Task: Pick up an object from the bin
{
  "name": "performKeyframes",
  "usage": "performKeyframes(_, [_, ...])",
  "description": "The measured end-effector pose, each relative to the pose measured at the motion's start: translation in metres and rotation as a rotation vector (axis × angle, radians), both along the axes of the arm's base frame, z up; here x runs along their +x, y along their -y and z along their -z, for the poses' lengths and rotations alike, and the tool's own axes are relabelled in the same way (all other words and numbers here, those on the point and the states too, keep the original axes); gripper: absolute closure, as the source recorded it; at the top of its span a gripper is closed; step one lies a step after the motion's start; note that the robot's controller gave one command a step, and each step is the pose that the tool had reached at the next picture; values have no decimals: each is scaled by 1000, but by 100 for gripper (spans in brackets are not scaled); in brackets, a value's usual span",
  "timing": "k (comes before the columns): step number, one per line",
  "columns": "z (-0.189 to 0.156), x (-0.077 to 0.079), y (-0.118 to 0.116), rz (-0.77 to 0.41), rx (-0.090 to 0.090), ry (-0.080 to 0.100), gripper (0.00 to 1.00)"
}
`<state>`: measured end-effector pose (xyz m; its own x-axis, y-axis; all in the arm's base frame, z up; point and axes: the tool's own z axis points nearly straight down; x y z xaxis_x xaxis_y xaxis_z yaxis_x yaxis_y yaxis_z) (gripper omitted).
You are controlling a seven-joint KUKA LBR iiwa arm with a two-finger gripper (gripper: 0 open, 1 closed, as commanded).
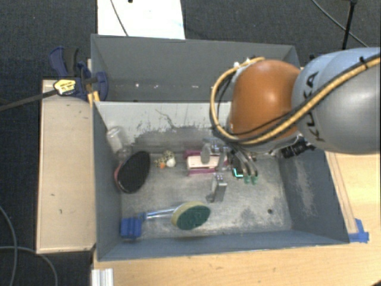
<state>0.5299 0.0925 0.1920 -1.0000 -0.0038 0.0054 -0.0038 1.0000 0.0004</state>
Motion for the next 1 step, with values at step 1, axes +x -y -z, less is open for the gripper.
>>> performKeyframes(1, [123,-27,-58,-325,-3,-7,0])
